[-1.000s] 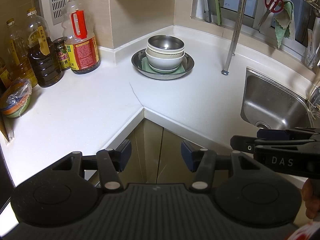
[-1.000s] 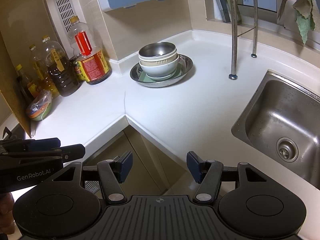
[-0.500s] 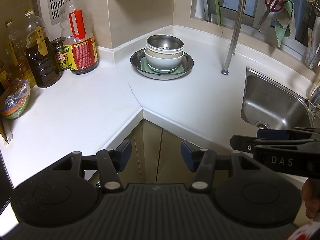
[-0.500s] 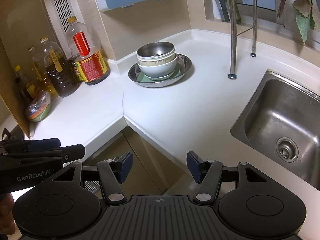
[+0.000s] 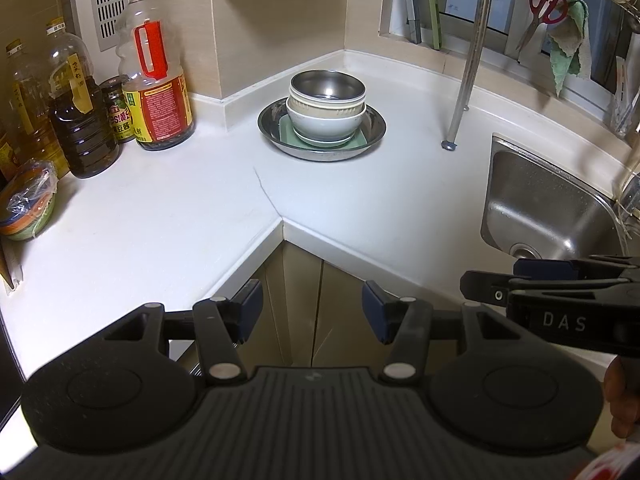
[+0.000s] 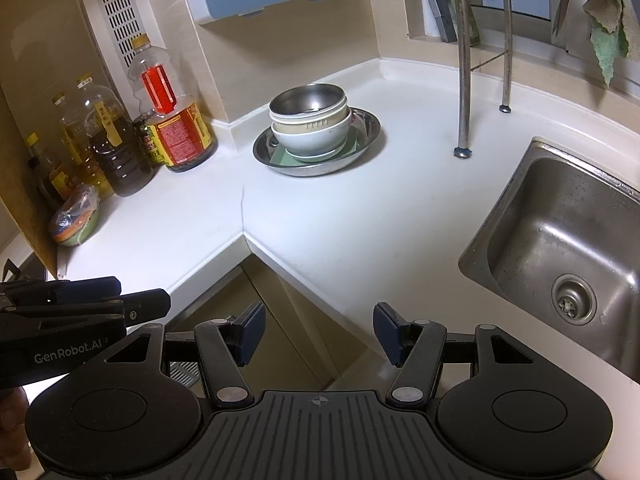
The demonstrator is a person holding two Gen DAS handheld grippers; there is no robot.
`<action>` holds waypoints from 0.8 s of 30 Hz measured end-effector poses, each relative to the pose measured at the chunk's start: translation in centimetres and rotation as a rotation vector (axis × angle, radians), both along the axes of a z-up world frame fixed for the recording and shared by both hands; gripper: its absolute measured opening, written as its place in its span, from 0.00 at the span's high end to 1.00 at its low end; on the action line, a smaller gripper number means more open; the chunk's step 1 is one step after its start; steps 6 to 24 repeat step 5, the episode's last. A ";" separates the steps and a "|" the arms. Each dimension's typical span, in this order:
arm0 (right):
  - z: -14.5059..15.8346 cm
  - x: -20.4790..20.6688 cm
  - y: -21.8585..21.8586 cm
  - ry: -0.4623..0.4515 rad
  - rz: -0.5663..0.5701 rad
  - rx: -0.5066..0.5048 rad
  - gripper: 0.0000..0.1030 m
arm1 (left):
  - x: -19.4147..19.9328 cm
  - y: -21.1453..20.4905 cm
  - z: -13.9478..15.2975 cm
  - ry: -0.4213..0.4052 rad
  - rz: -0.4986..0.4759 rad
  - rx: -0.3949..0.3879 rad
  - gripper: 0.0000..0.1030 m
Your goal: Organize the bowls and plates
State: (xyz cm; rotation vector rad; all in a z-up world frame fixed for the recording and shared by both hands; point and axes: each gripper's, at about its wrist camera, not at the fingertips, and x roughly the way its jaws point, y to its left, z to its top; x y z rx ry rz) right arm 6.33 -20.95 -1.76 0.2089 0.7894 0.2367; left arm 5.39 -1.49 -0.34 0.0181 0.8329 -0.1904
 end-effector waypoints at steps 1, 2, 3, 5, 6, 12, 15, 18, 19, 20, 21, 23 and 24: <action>0.0 0.0 0.0 0.000 0.000 0.000 0.42 | 0.0 0.0 0.0 0.000 0.000 0.001 0.49; 0.0 0.1 -0.1 0.000 0.000 0.001 0.42 | 0.0 0.0 0.0 0.000 0.000 0.001 0.49; -0.1 0.2 0.0 0.000 0.000 0.002 0.42 | 0.1 0.0 0.0 0.000 -0.001 0.001 0.49; -0.2 0.4 -0.1 0.005 0.000 0.005 0.42 | 0.3 -0.2 -0.1 0.004 0.000 0.001 0.49; -0.2 0.4 -0.1 0.005 0.000 0.005 0.42 | 0.3 -0.2 -0.1 0.004 0.000 0.001 0.49; -0.2 0.4 -0.1 0.005 0.000 0.005 0.42 | 0.3 -0.2 -0.1 0.004 0.000 0.001 0.49; -0.2 0.4 -0.1 0.005 0.000 0.005 0.42 | 0.3 -0.2 -0.1 0.004 0.000 0.001 0.49; -0.2 0.4 -0.1 0.005 0.000 0.005 0.42 | 0.3 -0.2 -0.1 0.004 0.000 0.001 0.49; -0.2 0.4 -0.1 0.005 0.000 0.005 0.42 | 0.3 -0.2 -0.1 0.004 0.000 0.001 0.49; -0.2 0.4 -0.1 0.005 0.000 0.005 0.42 | 0.3 -0.2 -0.1 0.004 0.000 0.001 0.49; -0.2 0.4 -0.1 0.005 0.000 0.005 0.42 | 0.3 -0.2 -0.1 0.004 0.000 0.001 0.49; -0.2 0.4 -0.1 0.005 0.000 0.005 0.42 | 0.3 -0.2 -0.1 0.004 0.000 0.001 0.49; -0.2 0.4 -0.1 0.005 0.000 0.005 0.42 | 0.3 -0.2 -0.1 0.004 0.000 0.001 0.49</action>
